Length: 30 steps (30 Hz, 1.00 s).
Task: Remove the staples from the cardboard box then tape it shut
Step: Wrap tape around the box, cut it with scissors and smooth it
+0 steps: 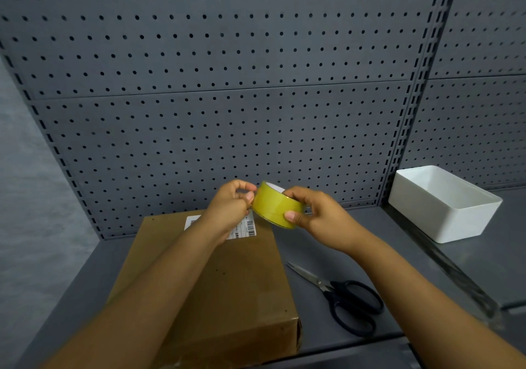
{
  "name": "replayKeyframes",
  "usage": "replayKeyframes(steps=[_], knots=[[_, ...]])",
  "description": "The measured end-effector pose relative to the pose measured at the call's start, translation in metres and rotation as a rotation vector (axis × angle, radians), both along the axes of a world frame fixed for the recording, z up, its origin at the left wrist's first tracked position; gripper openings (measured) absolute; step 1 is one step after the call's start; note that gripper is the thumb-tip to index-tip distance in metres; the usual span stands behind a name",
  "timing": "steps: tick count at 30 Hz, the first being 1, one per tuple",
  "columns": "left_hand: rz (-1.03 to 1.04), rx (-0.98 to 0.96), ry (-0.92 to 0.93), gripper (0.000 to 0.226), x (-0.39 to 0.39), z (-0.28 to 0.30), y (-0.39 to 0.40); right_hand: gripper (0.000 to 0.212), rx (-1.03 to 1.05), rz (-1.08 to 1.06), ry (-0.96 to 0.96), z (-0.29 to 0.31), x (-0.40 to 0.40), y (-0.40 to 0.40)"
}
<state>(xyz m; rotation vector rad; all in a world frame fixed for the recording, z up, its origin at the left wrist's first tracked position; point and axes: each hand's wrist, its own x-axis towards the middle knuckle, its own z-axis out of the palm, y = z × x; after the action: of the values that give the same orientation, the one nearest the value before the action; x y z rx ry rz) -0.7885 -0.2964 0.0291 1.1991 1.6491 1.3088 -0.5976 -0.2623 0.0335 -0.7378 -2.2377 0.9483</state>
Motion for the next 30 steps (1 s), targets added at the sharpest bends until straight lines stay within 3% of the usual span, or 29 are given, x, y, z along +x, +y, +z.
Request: replayKeyframes(steps=[7, 11, 15, 18, 24, 27, 30], knots=[[0.003, 0.009, 0.015, 0.020, 0.009, 0.001, 0.000, 0.025, 0.204, -0.164, -0.241, -0.005, -0.001, 0.005], [0.011, -0.038, -0.004, 0.021, 0.005, 0.009, 0.000, 0.027, 0.208, -0.172, -0.186, -0.005, 0.001, 0.004], [-0.068, -0.101, -0.181, 0.021, -0.002, 0.019, -0.002, 0.018, 0.148, -0.124, -0.135, -0.002, 0.007, 0.003], [-0.070, -0.093, -0.035, 0.019, -0.001, 0.017, -0.001, 0.015, 0.118, -0.093, -0.103, 0.000, 0.006, -0.001], [-0.006, -0.018, 0.060, 0.015, 0.008, 0.016, -0.001, 0.004, 0.048, -0.046, -0.040, 0.005, 0.003, -0.006], [-0.020, -0.011, 0.061, 0.015, 0.011, 0.017, -0.002, 0.027, 0.104, -0.150, -0.042, 0.004, -0.006, -0.007], [0.011, 0.008, 0.095, 0.017, 0.016, 0.017, -0.002, 0.030, 0.176, -0.255, -0.091, 0.005, -0.014, -0.007]])
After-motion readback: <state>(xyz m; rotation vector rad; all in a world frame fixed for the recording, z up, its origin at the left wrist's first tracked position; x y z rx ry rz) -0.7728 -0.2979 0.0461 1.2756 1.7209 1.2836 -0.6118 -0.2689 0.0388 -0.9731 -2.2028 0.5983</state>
